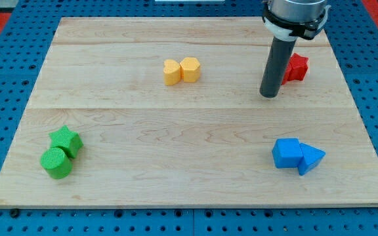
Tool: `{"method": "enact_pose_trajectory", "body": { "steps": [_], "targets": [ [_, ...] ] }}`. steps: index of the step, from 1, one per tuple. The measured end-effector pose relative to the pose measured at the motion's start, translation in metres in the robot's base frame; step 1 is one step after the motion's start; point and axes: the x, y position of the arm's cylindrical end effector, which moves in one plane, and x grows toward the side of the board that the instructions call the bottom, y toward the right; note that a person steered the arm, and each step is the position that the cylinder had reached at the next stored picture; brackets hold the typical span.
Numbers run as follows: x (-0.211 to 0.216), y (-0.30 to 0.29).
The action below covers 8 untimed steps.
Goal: Move the yellow heart to the bottom of the yellow hexagon
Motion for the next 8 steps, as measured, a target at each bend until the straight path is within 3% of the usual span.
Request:
{"method": "enact_pose_trajectory", "body": {
  "steps": [2, 3, 4, 6, 8],
  "targets": [
    [0.014, -0.003],
    [0.014, -0.051],
    [-0.004, -0.093],
    [-0.063, -0.113],
    [-0.067, -0.205]
  ]
}}
